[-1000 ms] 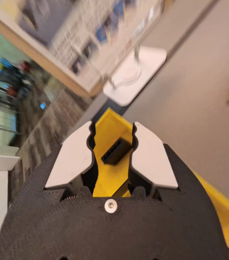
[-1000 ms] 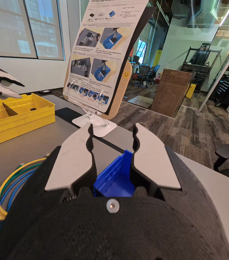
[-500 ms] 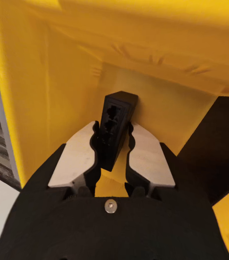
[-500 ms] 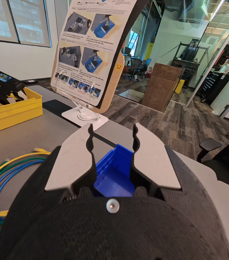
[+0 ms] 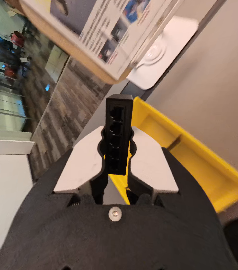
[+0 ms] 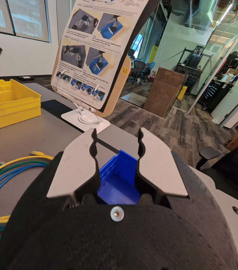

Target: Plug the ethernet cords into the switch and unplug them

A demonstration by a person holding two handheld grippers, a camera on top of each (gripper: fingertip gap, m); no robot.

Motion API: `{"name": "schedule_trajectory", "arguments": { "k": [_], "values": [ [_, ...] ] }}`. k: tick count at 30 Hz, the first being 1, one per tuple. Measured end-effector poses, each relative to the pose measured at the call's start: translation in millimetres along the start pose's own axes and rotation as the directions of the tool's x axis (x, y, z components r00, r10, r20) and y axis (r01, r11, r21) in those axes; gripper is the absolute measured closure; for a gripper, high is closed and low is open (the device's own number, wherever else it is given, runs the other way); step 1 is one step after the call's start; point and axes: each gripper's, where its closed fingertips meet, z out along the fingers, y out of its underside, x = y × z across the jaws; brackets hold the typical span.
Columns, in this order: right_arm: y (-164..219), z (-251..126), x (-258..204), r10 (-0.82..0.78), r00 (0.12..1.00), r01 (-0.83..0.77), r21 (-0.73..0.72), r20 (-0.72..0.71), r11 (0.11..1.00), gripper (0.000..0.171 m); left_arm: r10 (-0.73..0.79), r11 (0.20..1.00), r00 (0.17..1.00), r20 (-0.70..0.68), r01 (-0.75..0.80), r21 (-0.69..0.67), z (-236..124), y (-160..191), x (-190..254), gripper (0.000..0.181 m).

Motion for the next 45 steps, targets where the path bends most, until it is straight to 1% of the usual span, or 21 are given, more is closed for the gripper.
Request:
{"name": "schedule_trajectory", "arguments": {
  "k": [2, 4, 6, 9, 13, 16, 19, 26, 30, 38, 42, 44, 45],
  "values": [
    [-2, -2, -1, -0.006, 1.0, 0.006, 0.007, 0.0, 1.0, 0.116, -0.024, 1.0, 0.996, -0.085, 0.025, 0.009, -10, -23, 38, 0.154],
    [-3, -4, 0, 0.001, 1.0, -0.002, 0.017, 0.005, 1.0, 0.116, -0.005, 1.0, 0.986, -0.168, 0.007, 0.01, -7, -40, 82, 0.154],
    [-2, -6, 2, 0.007, 1.0, -0.006, 0.02, -0.002, 1.0, 0.116, 0.055, 0.998, 0.973, -0.224, -0.054, 0.011, 8, -51, 122, 0.154],
    [4, -9, 10, 0.002, 0.999, -0.002, -0.006, -0.033, 1.0, 0.116, 0.128, 0.99, 0.952, -0.278, -0.137, -0.014, 38, -60, 167, 0.154],
    [-1, -12, 9, 0.024, 1.0, -0.024, 0.025, -0.014, 0.999, 0.116, 0.155, 0.974, 0.928, -0.34, -0.201, -0.105, 79, -49, 199, 0.154],
    [-5, -12, 5, 0.025, 1.0, -0.025, 0.042, 0.004, 0.999, 0.116, 0.13, 0.959, 0.925, -0.356, -0.208, -0.19, 102, -33, 207, 0.154],
    [-6, -11, 2, 0.014, 1.0, -0.015, 0.041, 0.013, 0.999, 0.116, 0.115, 0.944, 0.92, -0.374, -0.218, -0.246, 115, -20, 216, 0.154],
    [-1, -11, 7, 0.006, 1.0, -0.006, 0.02, -0.008, 1.0, 0.116, 0.201, 0.892, 0.924, -0.327, -0.31, -0.329, 139, 2, 216, 0.154],
    [-3, -15, 11, 0.031, 0.999, -0.031, 0.042, -0.007, 0.999, 0.116, 0.152, 0.881, 0.912, -0.38, -0.3, -0.367, 142, 13, 225, 0.154],
    [1, -14, 14, 0.045, 0.999, -0.045, 0.038, -0.004, 0.998, 0.116, 0.115, 0.865, 0.904, -0.412, -0.295, -0.405, 146, 28, 221, 0.154],
    [3, -13, 13, 0.042, 0.999, -0.042, 0.026, 0.0, 0.999, 0.116, 0.087, 0.873, 0.9, -0.427, -0.276, -0.402, 145, 32, 218, 0.153],
    [3, -13, 13, 0.04, 0.999, -0.04, 0.028, -0.001, 0.999, 0.116, 0.073, 0.882, 0.903, -0.423, -0.256, -0.395, 144, 30, 217, 0.138],
    [2, -14, 13, 0.042, 0.999, -0.042, 0.031, -0.001, 0.999, 0.116, 0.063, 0.887, 0.903, -0.426, -0.246, -0.39, 143, 28, 217, 0.141]
  ]
}}
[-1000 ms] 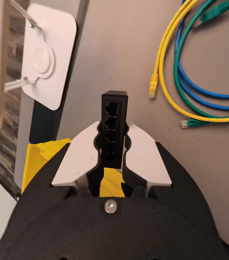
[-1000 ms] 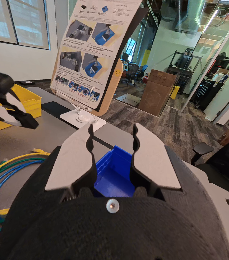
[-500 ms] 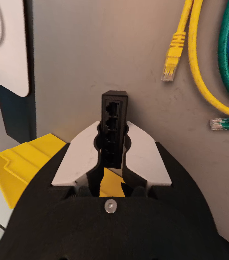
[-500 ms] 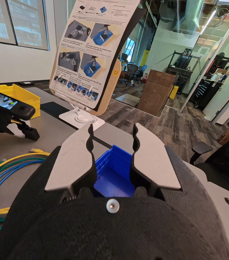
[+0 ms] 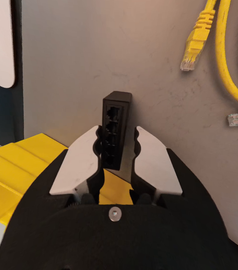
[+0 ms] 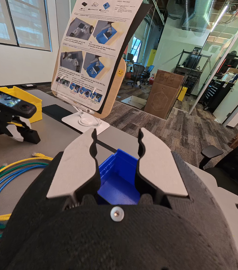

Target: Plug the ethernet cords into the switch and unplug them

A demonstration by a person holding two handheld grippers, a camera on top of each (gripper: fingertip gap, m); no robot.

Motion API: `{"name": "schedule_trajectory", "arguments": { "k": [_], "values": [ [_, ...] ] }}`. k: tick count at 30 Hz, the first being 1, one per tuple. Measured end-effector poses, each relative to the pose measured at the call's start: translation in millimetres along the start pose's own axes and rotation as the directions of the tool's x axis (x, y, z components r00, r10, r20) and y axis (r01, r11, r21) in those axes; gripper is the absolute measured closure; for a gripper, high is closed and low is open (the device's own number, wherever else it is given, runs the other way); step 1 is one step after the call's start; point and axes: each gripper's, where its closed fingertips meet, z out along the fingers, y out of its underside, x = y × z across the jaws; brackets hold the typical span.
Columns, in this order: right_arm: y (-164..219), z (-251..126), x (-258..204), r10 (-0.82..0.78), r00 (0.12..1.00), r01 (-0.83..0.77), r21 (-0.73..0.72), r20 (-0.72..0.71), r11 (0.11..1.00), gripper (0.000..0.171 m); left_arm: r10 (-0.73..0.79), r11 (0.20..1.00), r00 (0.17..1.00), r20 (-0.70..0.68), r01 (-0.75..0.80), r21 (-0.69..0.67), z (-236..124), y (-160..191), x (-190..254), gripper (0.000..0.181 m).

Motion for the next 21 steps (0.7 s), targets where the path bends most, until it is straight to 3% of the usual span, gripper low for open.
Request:
{"name": "schedule_trajectory", "arguments": {
  "k": [6, 12, 17, 21],
  "values": [
    [-1, -2, 1, 0.007, 1.0, -0.007, 0.007, 0.0, 1.0, 0.116, -0.036, 0.994, 0.999, -0.019, 0.037, 0.105, -21, -8, -5, 0.123],
    [0, -1, 2, 0.009, 1.0, -0.009, 0.005, -0.003, 1.0, 0.116, -0.039, 0.971, 0.999, 0.014, 0.035, 0.237, -55, -34, 13, 0.123],
    [1, -2, 3, 0.004, 1.0, -0.004, -0.002, -0.007, 1.0, 0.116, 0.002, 0.915, 0.978, -0.209, 0.083, 0.395, -83, -76, 130, 0.132],
    [3, -2, 5, 0.009, 1.0, -0.009, -0.002, -0.009, 1.0, 0.116, -0.013, 0.898, 0.958, -0.286, 0.137, 0.419, -81, -77, 211, 0.144]
  ]
}}
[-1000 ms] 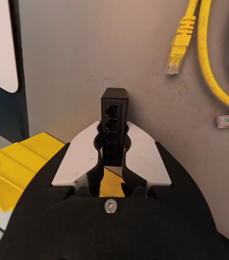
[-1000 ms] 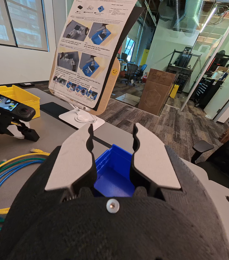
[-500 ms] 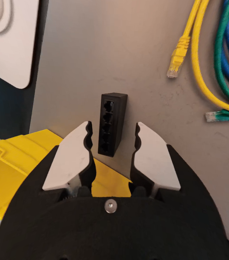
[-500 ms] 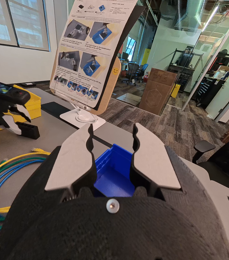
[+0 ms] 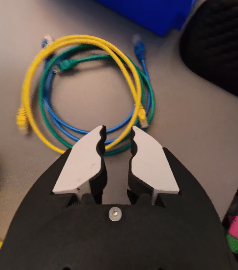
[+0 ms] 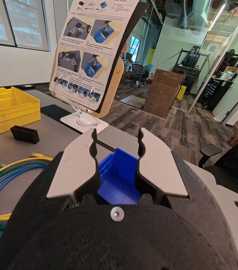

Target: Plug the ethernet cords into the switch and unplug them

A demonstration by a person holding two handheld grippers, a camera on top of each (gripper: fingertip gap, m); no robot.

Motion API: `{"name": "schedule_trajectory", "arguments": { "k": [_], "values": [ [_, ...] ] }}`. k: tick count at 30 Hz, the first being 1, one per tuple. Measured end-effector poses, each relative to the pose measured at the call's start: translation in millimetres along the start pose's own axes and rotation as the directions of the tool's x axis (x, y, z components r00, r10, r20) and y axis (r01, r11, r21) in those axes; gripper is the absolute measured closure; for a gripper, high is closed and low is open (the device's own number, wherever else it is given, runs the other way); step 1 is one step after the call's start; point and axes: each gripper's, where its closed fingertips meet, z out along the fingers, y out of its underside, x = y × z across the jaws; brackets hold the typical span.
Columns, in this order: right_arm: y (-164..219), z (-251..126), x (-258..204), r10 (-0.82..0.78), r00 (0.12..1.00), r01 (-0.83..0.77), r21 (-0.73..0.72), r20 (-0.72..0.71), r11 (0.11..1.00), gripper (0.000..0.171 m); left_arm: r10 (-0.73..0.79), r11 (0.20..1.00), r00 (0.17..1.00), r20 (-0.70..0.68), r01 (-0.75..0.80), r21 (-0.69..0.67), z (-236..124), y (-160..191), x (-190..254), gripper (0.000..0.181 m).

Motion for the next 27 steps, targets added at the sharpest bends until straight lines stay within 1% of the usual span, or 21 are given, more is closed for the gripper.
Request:
{"name": "schedule_trajectory", "arguments": {
  "k": [2, 3, 5, 6, 8, 11, 15, 18, 20, 23, 27],
  "values": [
    [0, 0, 0, 0.008, 1.0, -0.008, 0.007, 0.003, 1.0, 0.116, -0.069, 0.998, 0.997, -0.026, 0.069, 0.005, 9, 10, 21, 0.149],
    [-1, -1, 1, 0.012, 1.0, -0.012, 0.011, 0.005, 1.0, 0.116, -0.121, 0.992, 0.99, -0.07, 0.123, 0.02, 12, 13, 33, 0.151],
    [-1, -1, 1, 0.019, 1.0, -0.02, 0.018, 0.012, 1.0, 0.116, -0.223, 0.972, 0.964, -0.145, 0.231, 0.039, 16, 15, 49, 0.149],
    [-1, -1, 1, 0.023, 1.0, -0.023, 0.02, 0.014, 1.0, 0.116, -0.254, 0.963, 0.954, -0.157, 0.264, 0.048, 19, 16, 52, 0.148],
    [-1, -1, 0, 0.03, 0.999, -0.03, 0.025, 0.02, 0.999, 0.116, -0.283, 0.954, 0.954, -0.103, 0.291, 0.078, 26, 17, 44, 0.145],
    [-4, -2, -2, 0.036, 0.999, -0.037, 0.035, 0.032, 0.999, 0.116, -0.278, 0.956, 0.961, -0.017, 0.278, 0.097, 33, 14, 36, 0.151],
    [-8, -4, -6, 0.037, 0.998, -0.04, 0.053, 0.05, 0.998, 0.116, -0.225, 0.973, 0.968, 0.108, 0.216, 0.088, 39, 9, 30, 0.153],
    [-10, -6, -6, 0.042, 0.998, -0.046, 0.065, 0.056, 0.997, 0.116, -0.181, 0.983, 0.968, 0.173, 0.171, 0.073, 36, 5, 28, 0.152],
    [-11, -8, -4, 0.052, 0.997, -0.057, 0.077, 0.061, 0.995, 0.116, -0.16, 0.986, 0.964, 0.211, 0.144, 0.087, 31, 0, 25, 0.155],
    [-12, -10, -2, 0.067, 0.996, -0.073, 0.087, 0.067, 0.994, 0.116, -0.158, 0.984, 0.96, 0.231, 0.133, 0.122, 26, -12, 18, 0.153],
    [-11, -12, 0, 0.082, 0.994, -0.088, 0.091, 0.072, 0.992, 0.116, -0.136, 0.99, 0.968, 0.21, 0.126, 0.062, 40, -18, 12, 0.148]
  ]
}}
